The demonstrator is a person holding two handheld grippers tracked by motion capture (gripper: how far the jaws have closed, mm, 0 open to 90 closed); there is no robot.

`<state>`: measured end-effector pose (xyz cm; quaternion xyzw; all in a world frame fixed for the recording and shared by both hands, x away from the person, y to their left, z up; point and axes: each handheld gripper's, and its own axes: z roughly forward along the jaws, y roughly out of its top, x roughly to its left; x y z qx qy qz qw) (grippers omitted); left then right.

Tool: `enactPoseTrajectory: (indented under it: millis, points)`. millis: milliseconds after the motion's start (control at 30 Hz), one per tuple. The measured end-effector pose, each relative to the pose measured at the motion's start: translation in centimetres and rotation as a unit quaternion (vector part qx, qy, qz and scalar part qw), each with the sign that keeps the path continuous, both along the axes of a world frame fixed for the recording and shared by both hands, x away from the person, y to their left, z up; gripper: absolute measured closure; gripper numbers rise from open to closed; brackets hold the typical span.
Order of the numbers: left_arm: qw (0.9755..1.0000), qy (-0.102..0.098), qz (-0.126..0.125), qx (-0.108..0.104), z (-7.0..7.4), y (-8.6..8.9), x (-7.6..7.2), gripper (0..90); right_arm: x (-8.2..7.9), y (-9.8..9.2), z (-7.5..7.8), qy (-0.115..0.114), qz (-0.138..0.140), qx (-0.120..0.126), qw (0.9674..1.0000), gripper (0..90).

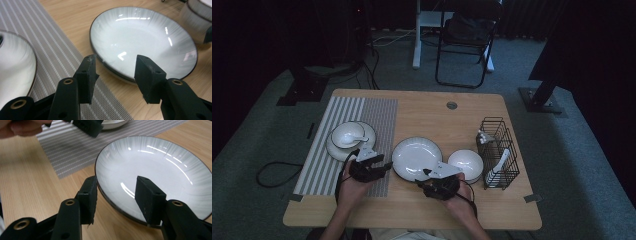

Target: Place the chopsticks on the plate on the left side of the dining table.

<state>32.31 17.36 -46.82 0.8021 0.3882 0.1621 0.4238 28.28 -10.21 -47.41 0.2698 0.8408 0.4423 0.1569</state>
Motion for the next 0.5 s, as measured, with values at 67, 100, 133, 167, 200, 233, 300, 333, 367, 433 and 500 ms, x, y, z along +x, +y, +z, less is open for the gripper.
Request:
enactPoseTrajectory:
  millis: [67,100,133,167,200,233,300,333,367,433,500]
  points:
    - [1.0,-0.004,-0.007,0.002,0.3,-0.4,0.3,52.9,-0.2,-0.2,-0.1,0.001,0.0,-0.004,1.0,52.3]
    - [0.9999,-0.004,-0.01,0.001,0.5,-0.6,0.4,52.9,-0.3,-0.2,-0.2,0.002,-0.001,-0.005,1.0,52.2]
    - [0.9999,-0.005,-0.012,0.0,0.7,-0.8,0.5,52.8,-0.3,-0.3,-0.2,0.003,0.0,-0.006,1.0,52.1]
    - [0.9998,-0.007,-0.017,0.0,0.9,-1.0,0.7,52.9,-0.4,-0.4,-0.3,0.004,-0.001,-0.007,1.0,52.1]
    - [0.9998,-0.009,-0.02,-0.002,1.1,-1.2,0.8,52.9,-0.5,-0.5,-0.3,0.006,-0.002,-0.008,0.9999,52.1]
    - [0.9996,-0.012,-0.024,-0.002,1.4,-1.5,1.0,52.9,-0.5,-0.6,-0.4,0.008,-0.002,-0.01,0.9999,52.1]
    - [0.9994,-0.013,-0.031,-0.003,1.7,-1.9,1.2,52.9,-0.7,-0.7,-0.5,0.006,-0.003,-0.01,0.9999,52.1]
    - [0.9993,-0.015,-0.034,-0.003,1.9,-2.1,1.4,52.9,-0.8,-0.8,-0.5,0.007,-0.005,-0.012,0.9999,52.1]
    - [0.9992,-0.017,-0.037,-0.004,2.1,-2.3,1.5,52.9,-0.8,-0.8,-0.6,0.006,-0.007,-0.013,0.9999,52.0]
    - [0.9988,-0.021,-0.043,-0.004,2.6,-2.7,1.8,52.9,-0.9,-1.0,-0.7,0.005,-0.008,-0.013,0.9999,51.9]
    - [0.9985,-0.023,-0.049,-0.006,3.1,-3.0,2.0,52.9,-1.0,-1.1,-0.8,0.005,-0.008,-0.016,0.9998,51.8]
